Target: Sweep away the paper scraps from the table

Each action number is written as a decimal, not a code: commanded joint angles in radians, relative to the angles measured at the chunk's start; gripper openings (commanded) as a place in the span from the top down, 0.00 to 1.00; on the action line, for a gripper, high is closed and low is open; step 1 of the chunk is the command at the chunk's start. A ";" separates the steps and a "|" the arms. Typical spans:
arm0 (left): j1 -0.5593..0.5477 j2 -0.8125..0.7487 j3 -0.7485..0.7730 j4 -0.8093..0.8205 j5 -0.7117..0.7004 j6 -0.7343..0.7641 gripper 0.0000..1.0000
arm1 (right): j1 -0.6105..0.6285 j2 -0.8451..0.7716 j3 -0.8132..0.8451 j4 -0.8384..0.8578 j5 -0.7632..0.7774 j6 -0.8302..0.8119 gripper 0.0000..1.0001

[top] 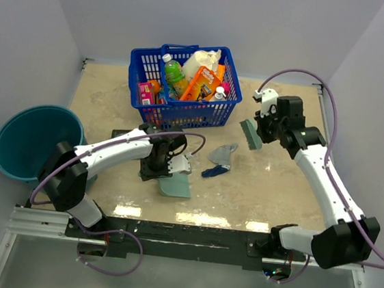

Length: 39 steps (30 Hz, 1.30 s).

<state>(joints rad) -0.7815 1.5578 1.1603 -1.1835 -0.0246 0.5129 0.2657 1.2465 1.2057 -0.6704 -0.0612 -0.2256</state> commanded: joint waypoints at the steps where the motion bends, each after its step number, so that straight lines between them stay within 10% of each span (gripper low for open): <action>1: -0.002 0.048 0.002 0.053 -0.074 -0.053 1.00 | 0.035 0.118 -0.001 0.132 0.147 -0.046 1.00; 9: -0.002 0.122 0.056 0.050 -0.052 -0.065 1.00 | 0.145 0.229 0.032 0.143 0.293 0.023 1.00; 21: -0.013 0.274 0.219 0.073 -0.044 -0.074 1.00 | 0.193 0.245 0.034 0.046 -0.159 0.420 1.00; 29: -0.015 0.289 0.254 0.131 0.006 -0.109 1.00 | 0.058 0.265 0.092 0.083 -0.434 0.469 1.00; 36: -0.012 0.228 0.147 0.217 -0.017 -0.093 1.00 | -0.016 0.203 0.161 -0.006 -0.408 0.359 1.00; 39: -0.012 0.183 0.108 0.248 -0.029 -0.067 0.85 | -0.014 0.156 0.164 -0.053 -0.310 0.306 1.00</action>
<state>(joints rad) -0.7925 1.8233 1.3094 -0.9901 -0.0380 0.4294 0.2401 1.4979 1.3174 -0.6514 -0.4255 0.1551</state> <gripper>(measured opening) 0.345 0.100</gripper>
